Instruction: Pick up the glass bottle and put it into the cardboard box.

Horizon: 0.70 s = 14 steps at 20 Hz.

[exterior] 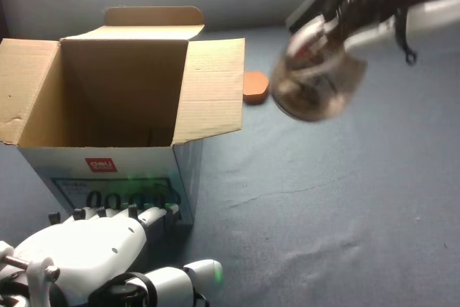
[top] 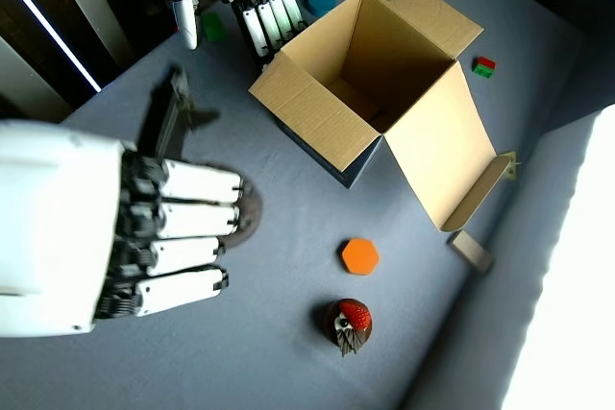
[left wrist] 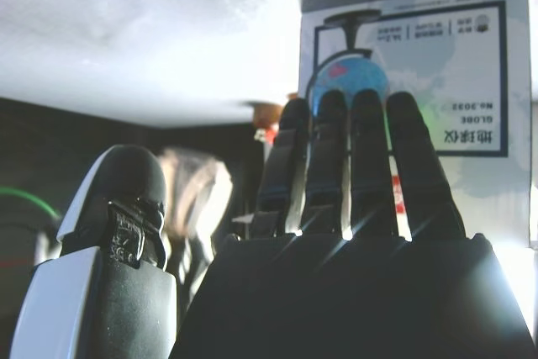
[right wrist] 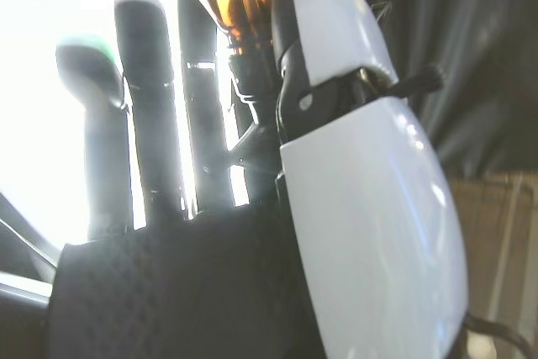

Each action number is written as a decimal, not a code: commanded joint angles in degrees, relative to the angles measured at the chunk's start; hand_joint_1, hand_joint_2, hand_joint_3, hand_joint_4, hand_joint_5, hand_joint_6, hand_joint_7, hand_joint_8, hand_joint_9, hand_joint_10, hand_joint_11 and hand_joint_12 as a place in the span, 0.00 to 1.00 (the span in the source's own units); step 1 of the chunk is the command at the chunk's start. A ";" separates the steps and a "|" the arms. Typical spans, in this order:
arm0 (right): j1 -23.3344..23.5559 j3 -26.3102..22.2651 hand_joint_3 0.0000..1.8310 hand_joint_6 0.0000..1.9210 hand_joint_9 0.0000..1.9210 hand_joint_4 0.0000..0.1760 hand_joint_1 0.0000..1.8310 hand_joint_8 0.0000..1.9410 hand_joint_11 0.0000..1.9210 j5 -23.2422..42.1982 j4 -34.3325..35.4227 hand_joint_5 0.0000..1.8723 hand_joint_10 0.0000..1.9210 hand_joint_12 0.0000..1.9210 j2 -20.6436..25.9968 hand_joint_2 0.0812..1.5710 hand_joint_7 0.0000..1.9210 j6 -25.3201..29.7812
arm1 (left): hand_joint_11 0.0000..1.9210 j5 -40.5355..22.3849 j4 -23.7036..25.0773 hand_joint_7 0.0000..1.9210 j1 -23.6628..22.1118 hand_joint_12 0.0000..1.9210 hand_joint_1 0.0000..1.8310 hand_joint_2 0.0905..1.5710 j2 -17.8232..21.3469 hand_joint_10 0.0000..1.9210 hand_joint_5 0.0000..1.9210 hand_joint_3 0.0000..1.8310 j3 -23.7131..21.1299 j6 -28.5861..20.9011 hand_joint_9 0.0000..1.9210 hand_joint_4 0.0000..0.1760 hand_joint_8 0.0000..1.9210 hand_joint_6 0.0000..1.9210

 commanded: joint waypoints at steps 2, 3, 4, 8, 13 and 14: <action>1.54 0.45 0.00 0.62 0.46 0.00 0.66 0.61 0.33 5.81 0.27 0.42 0.73 0.98 -0.05 0.74 0.51 5.07 | 0.00 -2.13 3.57 0.06 -0.97 0.06 0.00 0.75 -0.41 0.00 0.06 0.00 0.11 -0.38 0.04 0.13 0.00 0.00; 1.82 0.60 0.00 0.62 0.46 0.00 0.66 0.61 0.33 6.33 0.27 0.42 0.73 0.98 -0.37 0.74 0.51 7.22 | 0.00 -1.91 3.57 0.06 -1.00 0.06 0.00 0.75 -0.42 0.00 0.06 0.00 0.13 -0.37 0.04 0.13 0.00 0.00; 1.64 0.67 0.00 0.62 0.46 0.00 0.66 0.61 0.33 7.43 0.27 0.42 0.73 0.98 -0.64 0.74 0.51 7.93 | 0.00 -1.89 3.57 0.06 -1.04 0.06 0.00 0.75 -0.42 0.00 0.06 0.00 0.08 -0.37 0.04 0.13 0.00 0.00; 0.89 1.28 0.00 0.62 0.46 0.00 0.66 0.61 0.34 15.19 -2.22 0.42 0.73 0.98 -3.31 0.74 0.51 11.49 | 0.00 -1.63 3.59 0.06 -1.70 0.05 0.00 0.75 -0.95 0.00 0.06 0.00 0.11 0.39 0.04 0.13 0.00 0.00; 1.25 4.87 0.00 0.63 0.46 0.00 0.66 0.61 0.33 18.58 -4.79 0.42 0.73 0.98 -11.62 0.74 0.51 11.20 | 0.00 -1.58 3.58 0.06 -2.12 0.05 0.00 0.75 -1.40 0.00 0.06 0.00 0.24 0.78 0.04 0.13 0.00 0.00; 1.20 5.90 0.00 0.63 0.46 0.00 0.66 0.61 0.33 18.72 -5.15 0.42 0.73 0.98 -13.57 0.74 0.51 10.22 | 0.00 -1.38 3.58 0.06 -2.22 0.05 0.00 0.75 -1.47 0.00 0.06 0.00 0.38 0.79 0.04 0.13 0.00 0.00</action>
